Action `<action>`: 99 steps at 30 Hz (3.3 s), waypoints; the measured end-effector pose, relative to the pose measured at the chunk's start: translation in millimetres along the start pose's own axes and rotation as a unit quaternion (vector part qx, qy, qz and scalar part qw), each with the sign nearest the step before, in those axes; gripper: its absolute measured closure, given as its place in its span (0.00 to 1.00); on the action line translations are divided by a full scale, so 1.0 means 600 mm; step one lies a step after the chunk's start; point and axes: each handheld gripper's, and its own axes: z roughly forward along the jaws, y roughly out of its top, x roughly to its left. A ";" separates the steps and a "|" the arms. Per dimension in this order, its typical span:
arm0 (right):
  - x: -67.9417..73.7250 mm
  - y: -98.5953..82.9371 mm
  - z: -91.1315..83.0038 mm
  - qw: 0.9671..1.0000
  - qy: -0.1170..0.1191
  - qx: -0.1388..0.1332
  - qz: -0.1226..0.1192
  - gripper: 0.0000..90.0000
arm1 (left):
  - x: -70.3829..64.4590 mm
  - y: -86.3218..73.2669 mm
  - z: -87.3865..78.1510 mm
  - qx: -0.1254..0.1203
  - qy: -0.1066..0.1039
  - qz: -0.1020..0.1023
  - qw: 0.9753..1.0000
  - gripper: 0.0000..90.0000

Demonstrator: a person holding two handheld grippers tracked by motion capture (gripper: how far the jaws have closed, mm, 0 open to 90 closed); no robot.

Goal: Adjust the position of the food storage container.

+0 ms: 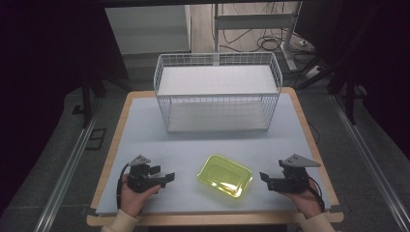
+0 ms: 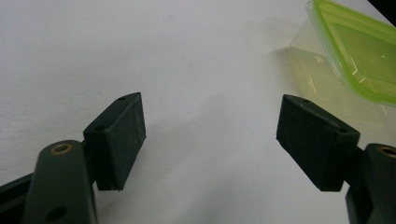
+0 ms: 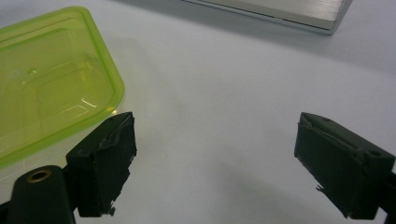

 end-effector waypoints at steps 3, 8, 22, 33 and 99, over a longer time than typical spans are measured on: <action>-0.002 -0.001 -0.002 1.000 -0.003 0.001 0.004 0.14 | -0.002 0.001 0.002 0.002 0.000 0.002 1.000 0.26; -0.004 -0.001 -0.008 1.000 -0.004 -0.002 0.003 0.16 | -0.005 0.002 0.004 0.005 -0.002 0.008 1.000 0.26; -0.005 0.003 -0.012 1.000 -0.002 0.004 0.003 0.24 | -0.006 0.002 0.000 -0.003 0.002 0.008 1.000 0.26; 0.003 0.014 -0.019 1.000 0.012 -0.005 0.002 0.42 | -0.005 0.002 0.002 0.001 0.002 0.009 1.000 0.26; 0.208 0.009 0.018 0.967 0.174 0.114 -0.148 1.00 | -0.006 0.001 0.006 0.013 0.000 0.013 1.000 0.26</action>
